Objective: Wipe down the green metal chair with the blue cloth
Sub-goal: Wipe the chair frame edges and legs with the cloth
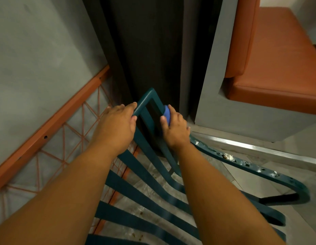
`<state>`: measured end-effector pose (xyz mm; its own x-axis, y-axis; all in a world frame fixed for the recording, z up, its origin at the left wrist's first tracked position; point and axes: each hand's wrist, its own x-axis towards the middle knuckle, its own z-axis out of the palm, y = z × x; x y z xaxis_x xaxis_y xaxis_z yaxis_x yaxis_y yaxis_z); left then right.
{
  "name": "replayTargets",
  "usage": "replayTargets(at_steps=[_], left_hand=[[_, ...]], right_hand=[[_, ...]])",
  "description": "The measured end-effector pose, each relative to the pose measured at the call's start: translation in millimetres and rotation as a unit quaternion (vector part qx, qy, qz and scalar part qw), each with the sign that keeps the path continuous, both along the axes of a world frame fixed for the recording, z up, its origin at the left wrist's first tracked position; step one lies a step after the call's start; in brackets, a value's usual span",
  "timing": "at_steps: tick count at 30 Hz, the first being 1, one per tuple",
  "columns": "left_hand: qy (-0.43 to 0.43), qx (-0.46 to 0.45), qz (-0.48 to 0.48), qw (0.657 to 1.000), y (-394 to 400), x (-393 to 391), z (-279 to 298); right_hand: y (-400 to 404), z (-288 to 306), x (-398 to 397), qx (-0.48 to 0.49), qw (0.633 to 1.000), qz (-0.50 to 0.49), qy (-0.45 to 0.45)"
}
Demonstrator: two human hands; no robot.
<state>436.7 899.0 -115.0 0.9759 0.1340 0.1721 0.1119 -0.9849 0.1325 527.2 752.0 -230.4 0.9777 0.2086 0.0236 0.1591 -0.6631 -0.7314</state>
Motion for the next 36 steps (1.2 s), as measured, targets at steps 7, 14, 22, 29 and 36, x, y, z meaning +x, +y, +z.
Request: replayTargets(at_steps=[7, 14, 22, 29, 36], left_hand=[[0.001, -0.003, -0.003, 1.000, -1, 1, -1], [-0.005, -0.012, 0.000, 1.000, -1, 0, -1], [-0.007, -0.009, -0.005, 1.000, 0, 0, -1], [-0.003, -0.002, -0.006, 1.000, -1, 1, 0], [0.004, 0.012, -0.004, 1.000, -3, -1, 3]], right_hand=[[-21, 22, 49, -0.023, 0.977, 0.039, 0.208], [-11, 18, 45, 0.102, 0.972, 0.019, 0.210], [7, 16, 22, 0.115, 0.992, -0.027, 0.050], [-43, -34, 2, -0.031, 0.997, -0.036, 0.054], [-31, -24, -30, 0.052, 0.998, -0.026, 0.001]])
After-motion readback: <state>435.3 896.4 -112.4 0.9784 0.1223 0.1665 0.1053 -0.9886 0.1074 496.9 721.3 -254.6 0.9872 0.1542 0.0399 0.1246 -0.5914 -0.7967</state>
